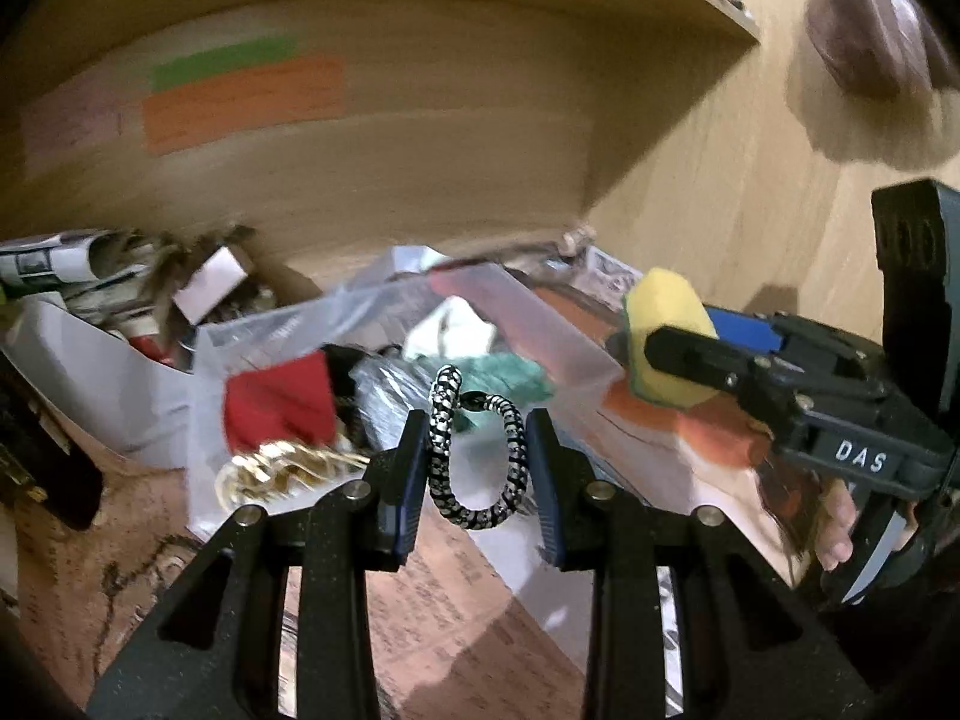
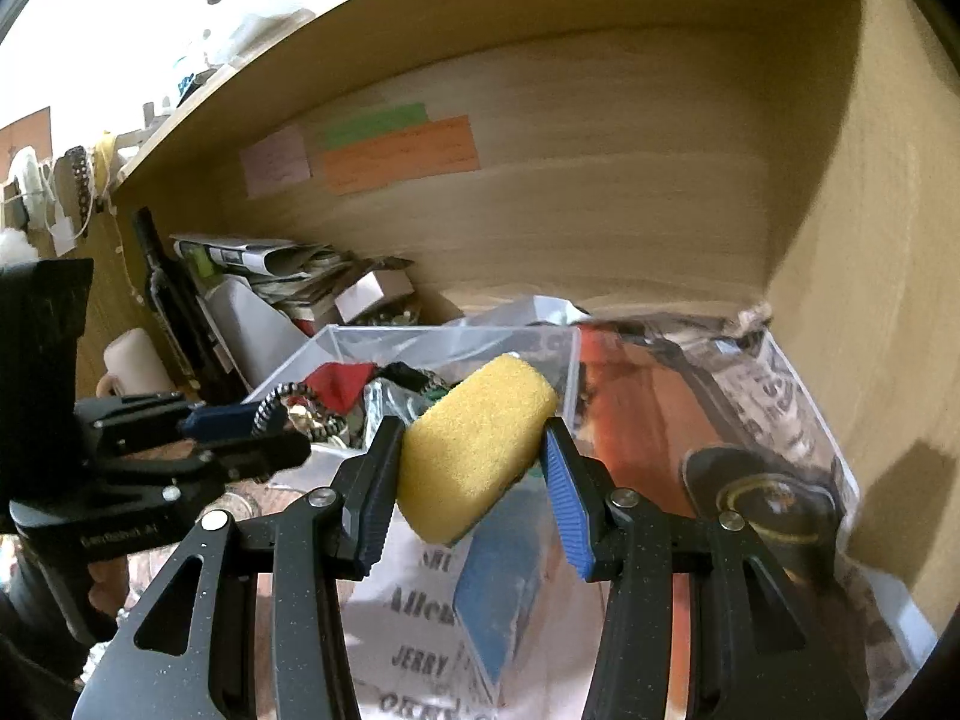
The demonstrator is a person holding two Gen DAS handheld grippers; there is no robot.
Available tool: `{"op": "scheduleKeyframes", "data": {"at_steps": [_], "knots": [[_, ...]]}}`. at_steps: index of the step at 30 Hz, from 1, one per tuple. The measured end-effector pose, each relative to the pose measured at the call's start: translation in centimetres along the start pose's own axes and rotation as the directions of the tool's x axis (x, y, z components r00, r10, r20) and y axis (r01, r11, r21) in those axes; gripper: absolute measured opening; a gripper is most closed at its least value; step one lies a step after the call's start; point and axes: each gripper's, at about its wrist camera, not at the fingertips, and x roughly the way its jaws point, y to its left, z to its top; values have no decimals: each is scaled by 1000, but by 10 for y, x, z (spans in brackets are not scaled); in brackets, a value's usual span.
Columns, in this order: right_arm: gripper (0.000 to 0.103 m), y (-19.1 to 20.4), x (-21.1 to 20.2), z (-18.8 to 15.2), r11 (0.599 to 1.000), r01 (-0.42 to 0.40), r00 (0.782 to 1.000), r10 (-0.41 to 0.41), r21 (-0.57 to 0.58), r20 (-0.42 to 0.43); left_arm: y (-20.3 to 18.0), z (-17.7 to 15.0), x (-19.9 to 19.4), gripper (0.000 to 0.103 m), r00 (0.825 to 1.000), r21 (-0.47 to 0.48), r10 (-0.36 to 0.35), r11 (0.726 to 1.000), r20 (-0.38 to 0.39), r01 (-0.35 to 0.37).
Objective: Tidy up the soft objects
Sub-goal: 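Lower the sponge and bracelet into the clear box and open both tools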
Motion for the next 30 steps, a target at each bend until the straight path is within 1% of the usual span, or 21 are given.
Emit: {"op": "scheduleKeyframes", "data": {"at_steps": [3, 6, 12, 18, 22, 24, 25, 26, 28, 29, 30], "knots": [[43, 3, 10, 6, 1000, -3, 1000, 3, -18, -6, 12, 8, 3, 32, 1000, -13, 26, 1000, 16, -26], [43, 4, 24, 11, 999, -7, 1000, 6, -32, -20, 19, 11, 7, 32, 999, -20, 49, 999, 14, -49], [43, 3, 57, 14, 999, -7, 997, 4, -42, -76, 37, 12, 31, 32, 997, -40, 66, 997, -37, -67], [43, 4, 85, 7, 999, 1, 989, -9, -53, -148, 56, 5, 57, 33, 991, -67, 80, 994, -109, -87], [45, 4, 93, 3, 998, 7, 983, -19, -68, -183, 62, 0, 61, 47, 987, -72, 96, 992, -132, -106], [45, 4, 95, 2, 997, 9, 981, -23, -73, -192, 65, -1, 59, 51, 987, -76, 95, 992, -130, -106], [46, 4, 96, 2, 997, 7, 980, -21, -74, -198, 66, -2, 59, 55, 987, -76, 100, 991, -129, -110], [48, 5, 96, 2, 997, 7, 979, -22, -76, -204, 66, -2, 58, 60, 986, -77, 105, 990, -127, -115], [58, 3, 95, 1, 997, 17, 979, -33, -78, -201, 67, -3, 55, 66, 986, -78, 118, 989, -117, -127], [66, 3, 94, 1, 997, 19, 979, -34, -77, -200, 67, -3, 54, 67, 986, -79, 122, 988, -114, -132], [70, 3, 93, 2, 997, 19, 980, -33, -76, -196, 67, -3, 52, 67, 986, -80, 126, 988, -111, -135]]}}
